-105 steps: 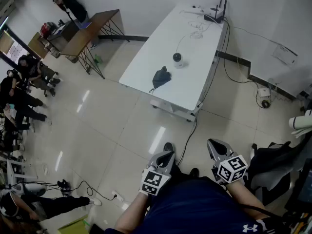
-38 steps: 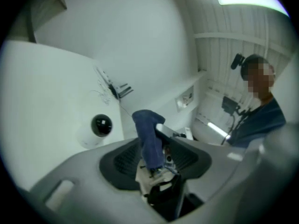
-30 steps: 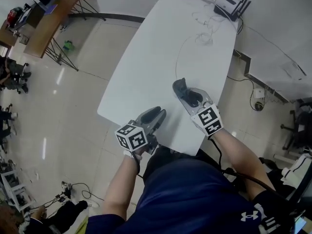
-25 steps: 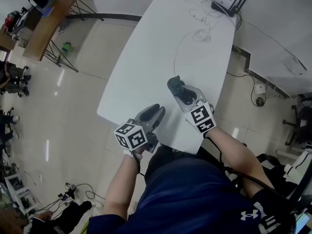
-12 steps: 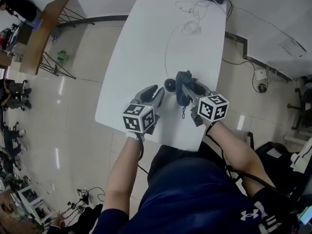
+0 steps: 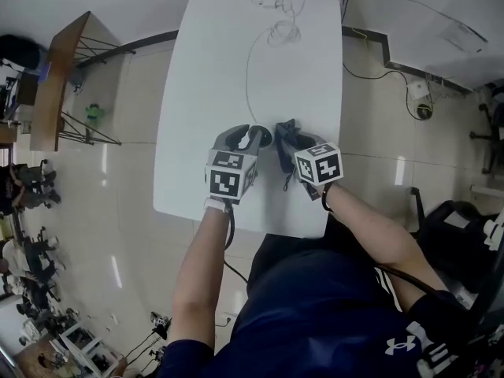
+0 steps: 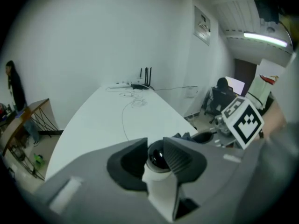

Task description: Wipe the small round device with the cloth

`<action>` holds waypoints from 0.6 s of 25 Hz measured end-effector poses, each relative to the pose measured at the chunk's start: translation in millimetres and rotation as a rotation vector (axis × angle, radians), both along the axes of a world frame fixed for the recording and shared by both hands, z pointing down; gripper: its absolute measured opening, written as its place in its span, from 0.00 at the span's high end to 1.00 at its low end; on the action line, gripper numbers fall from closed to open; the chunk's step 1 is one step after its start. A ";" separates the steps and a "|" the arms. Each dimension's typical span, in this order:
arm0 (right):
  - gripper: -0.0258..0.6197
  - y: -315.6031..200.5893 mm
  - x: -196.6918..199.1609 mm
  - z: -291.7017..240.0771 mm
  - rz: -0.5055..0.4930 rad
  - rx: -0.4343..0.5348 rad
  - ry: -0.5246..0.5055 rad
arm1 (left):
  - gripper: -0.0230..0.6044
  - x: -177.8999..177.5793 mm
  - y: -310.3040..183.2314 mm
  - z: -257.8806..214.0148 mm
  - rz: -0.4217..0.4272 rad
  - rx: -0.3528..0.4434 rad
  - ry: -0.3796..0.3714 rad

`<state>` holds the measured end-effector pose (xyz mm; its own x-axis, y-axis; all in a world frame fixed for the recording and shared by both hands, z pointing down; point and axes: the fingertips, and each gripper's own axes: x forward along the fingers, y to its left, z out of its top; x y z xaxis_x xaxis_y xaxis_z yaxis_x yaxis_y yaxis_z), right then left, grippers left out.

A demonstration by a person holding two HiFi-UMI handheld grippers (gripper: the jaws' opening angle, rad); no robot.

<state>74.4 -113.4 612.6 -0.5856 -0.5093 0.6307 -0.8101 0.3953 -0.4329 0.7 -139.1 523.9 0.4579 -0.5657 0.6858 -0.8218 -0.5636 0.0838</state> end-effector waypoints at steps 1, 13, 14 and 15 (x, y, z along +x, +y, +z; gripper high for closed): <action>0.77 1.3 -0.3 3.2 -0.008 -0.006 0.024 | 0.80 2.9 1.5 -2.1 0.009 -0.008 -0.003; 0.77 -31.3 5.0 -105.5 -0.097 0.277 -0.191 | 0.79 9.5 11.8 -21.3 -0.074 -0.016 0.159; 0.77 -31.4 -4.9 -122.8 -0.181 0.327 -0.184 | 0.79 11.9 15.2 -20.1 -0.065 -0.018 0.153; 0.77 -28.7 -16.8 -133.6 -0.273 0.354 -0.167 | 0.79 14.8 18.6 -17.2 -0.054 -0.022 0.142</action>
